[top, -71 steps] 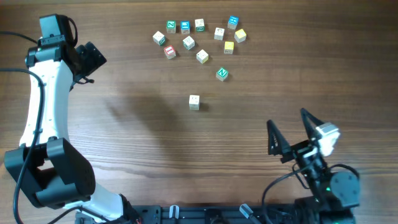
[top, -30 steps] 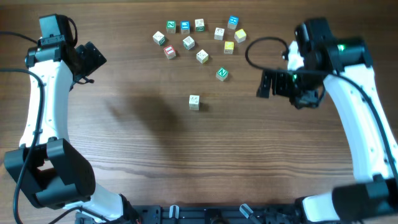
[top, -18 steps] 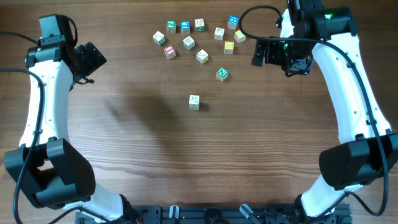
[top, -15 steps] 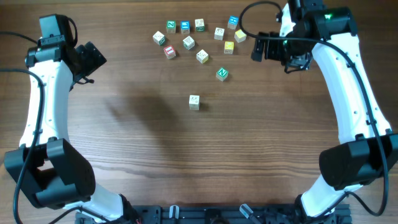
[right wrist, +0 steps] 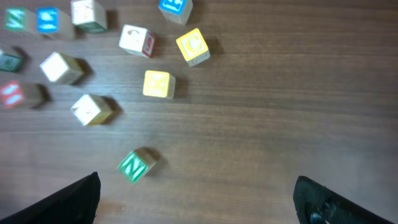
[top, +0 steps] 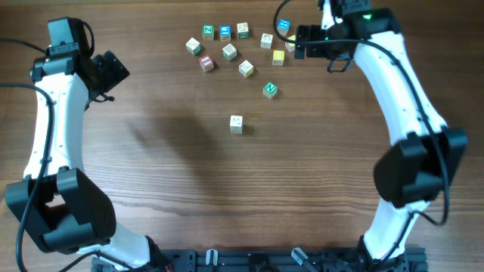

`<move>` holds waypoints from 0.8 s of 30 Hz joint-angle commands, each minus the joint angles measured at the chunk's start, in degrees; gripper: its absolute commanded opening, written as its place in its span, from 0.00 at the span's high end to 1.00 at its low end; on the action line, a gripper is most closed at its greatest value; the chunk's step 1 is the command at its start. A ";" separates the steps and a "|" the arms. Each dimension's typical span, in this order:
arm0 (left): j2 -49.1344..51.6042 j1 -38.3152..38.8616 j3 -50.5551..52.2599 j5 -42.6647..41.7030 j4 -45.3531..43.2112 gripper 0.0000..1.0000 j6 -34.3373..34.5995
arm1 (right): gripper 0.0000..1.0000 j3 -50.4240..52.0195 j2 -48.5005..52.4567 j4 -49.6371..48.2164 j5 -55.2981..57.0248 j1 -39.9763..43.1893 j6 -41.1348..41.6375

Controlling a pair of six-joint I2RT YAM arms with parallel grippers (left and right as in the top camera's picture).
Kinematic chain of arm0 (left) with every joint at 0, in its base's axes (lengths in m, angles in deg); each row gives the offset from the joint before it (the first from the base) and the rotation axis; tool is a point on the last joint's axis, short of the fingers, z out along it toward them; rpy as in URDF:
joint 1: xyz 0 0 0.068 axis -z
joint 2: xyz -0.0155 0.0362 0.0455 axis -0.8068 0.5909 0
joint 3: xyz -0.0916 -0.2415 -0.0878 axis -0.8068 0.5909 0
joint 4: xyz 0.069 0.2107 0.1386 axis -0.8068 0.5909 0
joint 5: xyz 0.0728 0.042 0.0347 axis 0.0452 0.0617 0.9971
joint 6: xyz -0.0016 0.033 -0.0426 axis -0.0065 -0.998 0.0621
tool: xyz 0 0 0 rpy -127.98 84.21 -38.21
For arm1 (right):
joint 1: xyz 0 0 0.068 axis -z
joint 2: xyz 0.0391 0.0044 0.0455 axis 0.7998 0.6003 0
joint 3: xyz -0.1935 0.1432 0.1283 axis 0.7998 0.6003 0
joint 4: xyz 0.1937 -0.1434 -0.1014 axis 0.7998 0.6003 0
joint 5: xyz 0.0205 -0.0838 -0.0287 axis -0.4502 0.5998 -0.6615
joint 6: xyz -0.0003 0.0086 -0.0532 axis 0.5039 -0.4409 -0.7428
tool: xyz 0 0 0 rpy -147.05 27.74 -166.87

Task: Form a tower
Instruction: 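Reach the right gripper forward toward the block cluster, then lower the right gripper onto the green N block and close it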

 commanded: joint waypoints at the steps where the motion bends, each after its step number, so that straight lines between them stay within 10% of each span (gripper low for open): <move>1: -1.07 -0.26 -0.74 0.55 -0.09 0.00 -0.66 | 0.00 -0.90 4.81 -2.56 1.31 -0.50 -2.25; 17: -1.07 -0.26 -0.74 0.55 -0.09 0.00 -0.66 | 0.00 -13.99 10.36 -3.87 -4.28 -2.56 -3.02; 24: -1.07 -0.26 -0.74 0.55 -0.11 0.00 -0.66 | 0.00 -6.71 11.54 1.36 -1.53 -9.75 14.29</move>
